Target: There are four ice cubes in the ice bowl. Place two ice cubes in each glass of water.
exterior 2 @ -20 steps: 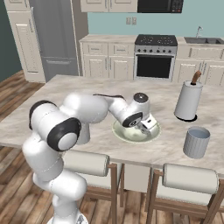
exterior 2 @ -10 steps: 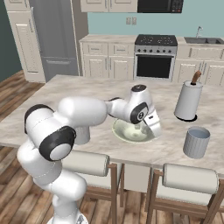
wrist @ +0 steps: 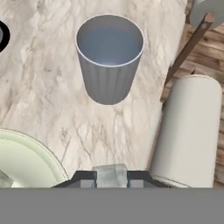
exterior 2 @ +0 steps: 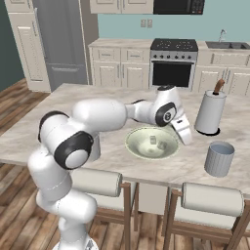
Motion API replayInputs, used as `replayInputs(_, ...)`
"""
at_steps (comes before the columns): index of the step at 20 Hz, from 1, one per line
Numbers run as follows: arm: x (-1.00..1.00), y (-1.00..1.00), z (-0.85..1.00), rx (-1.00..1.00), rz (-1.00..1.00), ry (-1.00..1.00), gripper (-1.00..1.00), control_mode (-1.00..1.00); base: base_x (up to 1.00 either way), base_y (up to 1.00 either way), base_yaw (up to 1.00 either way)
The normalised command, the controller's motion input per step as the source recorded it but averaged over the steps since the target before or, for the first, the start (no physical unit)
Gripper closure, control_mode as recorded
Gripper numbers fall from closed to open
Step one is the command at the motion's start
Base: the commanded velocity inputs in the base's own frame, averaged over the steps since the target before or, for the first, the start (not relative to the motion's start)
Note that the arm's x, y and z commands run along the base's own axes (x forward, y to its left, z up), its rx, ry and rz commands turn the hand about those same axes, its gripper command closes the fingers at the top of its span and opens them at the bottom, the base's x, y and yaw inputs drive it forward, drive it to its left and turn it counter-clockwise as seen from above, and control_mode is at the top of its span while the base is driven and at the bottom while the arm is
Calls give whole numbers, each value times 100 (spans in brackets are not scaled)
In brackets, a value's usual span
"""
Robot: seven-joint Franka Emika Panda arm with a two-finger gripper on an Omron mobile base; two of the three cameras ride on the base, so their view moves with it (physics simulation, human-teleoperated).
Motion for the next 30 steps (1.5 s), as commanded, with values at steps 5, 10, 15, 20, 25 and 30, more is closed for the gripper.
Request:
replayInputs(5,17,-64,0,0,0,4,100,-100,0,0,0)
replayInputs(10,19,-56,0,0,0,0,100,-100,0,0,0)
replayInputs(15,14,-49,0,0,0,0,100,-100,0,0,0)
replayInputs(20,6,-52,0,0,0,-1,100,-100,0,0,0)
replayInputs(25,10,-44,0,0,0,0,100,-100,0,0,0)
replayInputs(30,7,-16,-12,0,0,-2,100,-100,0,0,0)
